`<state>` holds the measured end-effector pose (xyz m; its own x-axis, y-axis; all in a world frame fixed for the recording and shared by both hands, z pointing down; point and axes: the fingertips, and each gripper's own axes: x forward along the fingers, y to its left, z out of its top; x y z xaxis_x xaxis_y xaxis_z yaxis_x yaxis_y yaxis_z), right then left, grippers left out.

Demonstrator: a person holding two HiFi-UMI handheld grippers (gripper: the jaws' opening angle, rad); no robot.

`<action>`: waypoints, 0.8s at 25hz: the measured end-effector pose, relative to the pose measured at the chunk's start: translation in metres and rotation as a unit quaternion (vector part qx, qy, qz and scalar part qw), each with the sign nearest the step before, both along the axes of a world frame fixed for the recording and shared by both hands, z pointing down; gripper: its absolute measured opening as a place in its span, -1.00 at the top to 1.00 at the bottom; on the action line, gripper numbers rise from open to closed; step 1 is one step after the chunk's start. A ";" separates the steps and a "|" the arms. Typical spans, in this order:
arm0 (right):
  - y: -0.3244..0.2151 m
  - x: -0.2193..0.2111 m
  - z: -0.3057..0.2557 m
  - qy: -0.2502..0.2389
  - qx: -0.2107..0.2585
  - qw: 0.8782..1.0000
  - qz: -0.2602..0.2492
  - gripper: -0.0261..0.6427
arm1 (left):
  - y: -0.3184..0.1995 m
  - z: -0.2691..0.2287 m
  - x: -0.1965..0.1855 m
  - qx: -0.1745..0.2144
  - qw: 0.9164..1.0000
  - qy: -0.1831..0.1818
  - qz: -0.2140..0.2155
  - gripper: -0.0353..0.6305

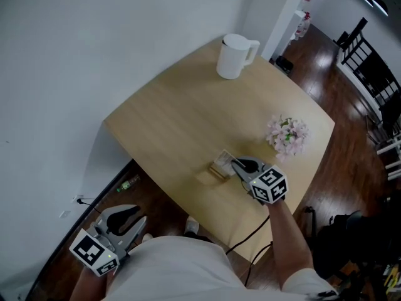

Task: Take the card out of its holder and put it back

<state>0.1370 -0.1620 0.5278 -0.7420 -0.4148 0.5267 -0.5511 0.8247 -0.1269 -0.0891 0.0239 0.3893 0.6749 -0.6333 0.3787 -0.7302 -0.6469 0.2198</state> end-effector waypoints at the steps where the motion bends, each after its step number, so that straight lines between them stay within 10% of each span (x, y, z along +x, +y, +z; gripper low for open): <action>1: 0.003 0.000 -0.009 0.000 0.008 1.000 0.004 0.86 | 0.003 -0.001 -0.003 0.002 1.000 0.002 0.002 0.61; 20: 0.177 -0.109 -0.110 0.017 0.068 0.997 0.014 0.86 | 0.094 -0.001 -0.115 0.025 0.998 0.040 0.048 0.61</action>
<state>0.0282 0.0154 0.4180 -0.7121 -0.5038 0.4891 -0.5756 0.8177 0.0043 -0.2043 0.1178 0.3880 0.7603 -0.5812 0.2902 -0.6458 -0.7246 0.2407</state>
